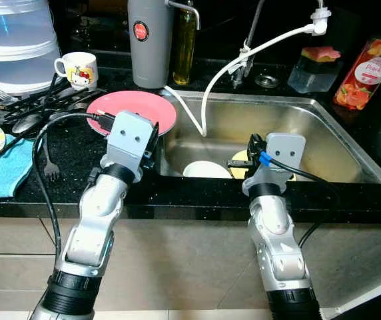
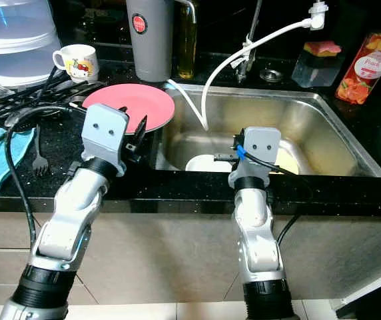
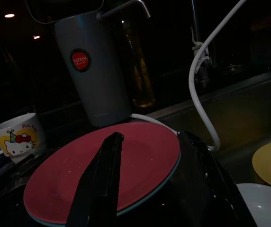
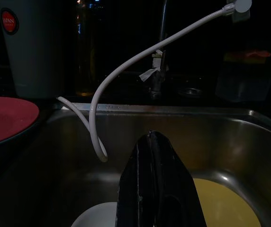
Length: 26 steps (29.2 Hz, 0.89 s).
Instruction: Kitchen organization
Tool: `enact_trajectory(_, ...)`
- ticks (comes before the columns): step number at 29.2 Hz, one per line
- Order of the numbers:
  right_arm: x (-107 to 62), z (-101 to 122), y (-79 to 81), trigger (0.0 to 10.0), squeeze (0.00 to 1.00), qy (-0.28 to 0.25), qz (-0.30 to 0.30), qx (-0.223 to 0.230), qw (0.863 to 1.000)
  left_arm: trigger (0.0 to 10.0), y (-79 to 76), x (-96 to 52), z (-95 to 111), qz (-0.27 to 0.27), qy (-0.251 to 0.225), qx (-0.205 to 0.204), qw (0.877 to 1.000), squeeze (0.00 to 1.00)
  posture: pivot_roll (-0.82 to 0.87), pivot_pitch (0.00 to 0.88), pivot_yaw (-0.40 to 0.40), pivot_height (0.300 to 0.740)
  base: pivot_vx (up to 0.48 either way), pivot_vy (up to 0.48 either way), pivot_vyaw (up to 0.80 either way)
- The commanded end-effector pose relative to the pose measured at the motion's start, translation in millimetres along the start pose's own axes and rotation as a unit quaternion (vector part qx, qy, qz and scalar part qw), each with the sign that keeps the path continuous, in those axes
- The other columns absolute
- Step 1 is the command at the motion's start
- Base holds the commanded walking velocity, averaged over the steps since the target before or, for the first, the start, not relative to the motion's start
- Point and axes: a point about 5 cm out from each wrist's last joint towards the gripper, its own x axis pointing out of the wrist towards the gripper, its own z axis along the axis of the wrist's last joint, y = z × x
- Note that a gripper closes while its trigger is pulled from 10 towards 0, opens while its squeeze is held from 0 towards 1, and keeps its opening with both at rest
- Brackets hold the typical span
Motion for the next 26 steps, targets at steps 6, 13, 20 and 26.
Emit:
enact_trajectory(6,-0.4,-2.3,-0.7,10.0,0.00,0.005,0.000,0.002,1.000,10.0,-4.5,-0.8,-2.0,-0.010,0.003,0.002,1.000,0.00,0.22,0.002,-0.070,0.740,0.000,0.000,0.00)
enact_trajectory(13,-1.5,-2.8,-1.6,10.0,0.00,0.007,-0.001,0.001,1.000,10.0,-5.5,-1.7,-2.6,-0.007,0.006,-0.001,1.000,0.00,0.22,0.011,-0.072,0.740,0.000,0.000,0.00)
enact_trajectory(20,-1.4,-3.1,-1.4,10.0,0.00,0.008,0.000,0.001,1.000,10.0,-5.5,-1.6,-2.9,-0.006,0.007,-0.001,1.000,0.00,0.22,0.015,-0.075,0.740,0.000,0.000,0.00)
enact_trajectory(26,-1.2,-2.6,-0.9,10.0,0.00,0.008,0.001,0.001,1.000,10.0,-5.2,-2.0,-3.2,-0.006,0.007,-0.002,1.000,0.00,0.22,0.016,-0.076,0.740,0.000,0.000,0.00)
